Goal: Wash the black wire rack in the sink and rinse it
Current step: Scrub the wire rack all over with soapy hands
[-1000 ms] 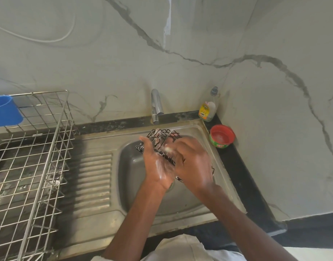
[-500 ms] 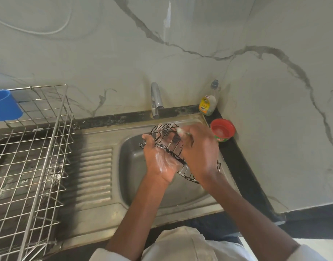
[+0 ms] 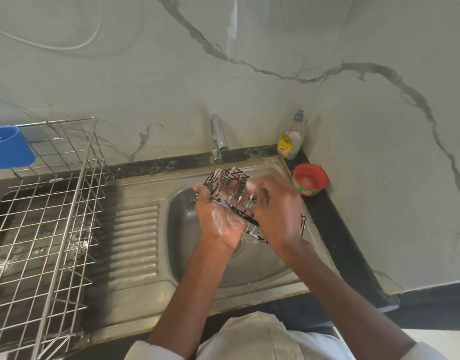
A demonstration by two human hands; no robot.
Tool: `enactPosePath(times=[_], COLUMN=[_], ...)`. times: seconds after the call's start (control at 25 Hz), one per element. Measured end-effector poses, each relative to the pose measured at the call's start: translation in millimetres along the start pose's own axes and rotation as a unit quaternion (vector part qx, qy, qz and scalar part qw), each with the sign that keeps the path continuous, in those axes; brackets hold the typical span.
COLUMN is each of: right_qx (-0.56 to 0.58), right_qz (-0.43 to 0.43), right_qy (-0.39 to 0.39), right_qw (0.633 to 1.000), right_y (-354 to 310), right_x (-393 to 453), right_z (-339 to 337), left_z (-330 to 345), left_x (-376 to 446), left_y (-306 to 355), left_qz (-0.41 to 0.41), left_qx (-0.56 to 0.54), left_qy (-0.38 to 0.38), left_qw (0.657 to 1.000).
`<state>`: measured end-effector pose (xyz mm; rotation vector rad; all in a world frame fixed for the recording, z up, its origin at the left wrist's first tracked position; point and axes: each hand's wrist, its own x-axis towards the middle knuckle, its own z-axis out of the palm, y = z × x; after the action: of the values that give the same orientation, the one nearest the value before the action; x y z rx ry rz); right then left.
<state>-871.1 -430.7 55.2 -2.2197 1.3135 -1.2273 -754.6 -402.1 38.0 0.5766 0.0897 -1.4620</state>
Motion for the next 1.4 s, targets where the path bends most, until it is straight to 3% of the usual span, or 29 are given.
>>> enactPosePath(times=[0.08, 0.24, 0.36, 0.48, 0.56, 0.76, 0.92, 1.08, 1.2, 1.24, 1.36, 1.4], right_qx=[-0.006, 0.008, 0.056, 0.084, 0.048, 0.004, 0.04, 0.024, 0.036, 0.043, 0.046, 0.047], right_qz=[-0.071, 0.032, -0.021, -0.075, -0.114, -0.064, 0.057, -0.085, 0.056, 0.05, -0.135, -0.135], right_qy=[-0.043, 0.002, -0.002, -0.01, -0.012, -0.012, 0.057, -0.016, 0.048, 0.054, 0.013, 0.009], right_qw=[0.997, 0.999, 0.998, 0.994, 0.992, 0.998, 0.996, 0.996, 0.997, 0.996, 0.99, 0.99], right_y=[-3, 20, -16, -32, -6, 14, 1, 0, -4, -10, -22, -20], right_x=[-22, -39, -28, -13, -24, -37, 18, 2, 14, 18, 3, 0], right_z=[1, -3, 14, 20, 10, 6, 16, 14, 18, 20, 26, 26], left_z=[-4, -5, -2, -3, -6, -16, -7, -7, -3, -4, -1, 1], left_x=[2, 3, 0, -2, 3, 9, 3, 4, 2, 4, 3, 4], left_y=[3, 4, 2, 8, 10, 17, 10, 14, 13, 12, 12, 14], left_qz=[0.003, 0.037, -0.008, -0.045, 0.003, 0.04, 0.025, 0.058, 0.057, 0.059, 0.071, 0.079], left_qx=[-0.021, -0.052, -0.066, -0.112, -0.083, -0.047, 0.027, 0.034, 0.054, 0.061, 0.053, 0.061], left_qy=[0.014, 0.014, -0.009, -0.1, -0.052, -0.04, -0.071, -0.055, -0.048, -0.051, -0.062, -0.046], left_qw=[1.0, 0.998, 0.998, 0.988, 0.995, 0.997, 0.997, 0.996, 0.996, 0.995, 0.994, 0.994])
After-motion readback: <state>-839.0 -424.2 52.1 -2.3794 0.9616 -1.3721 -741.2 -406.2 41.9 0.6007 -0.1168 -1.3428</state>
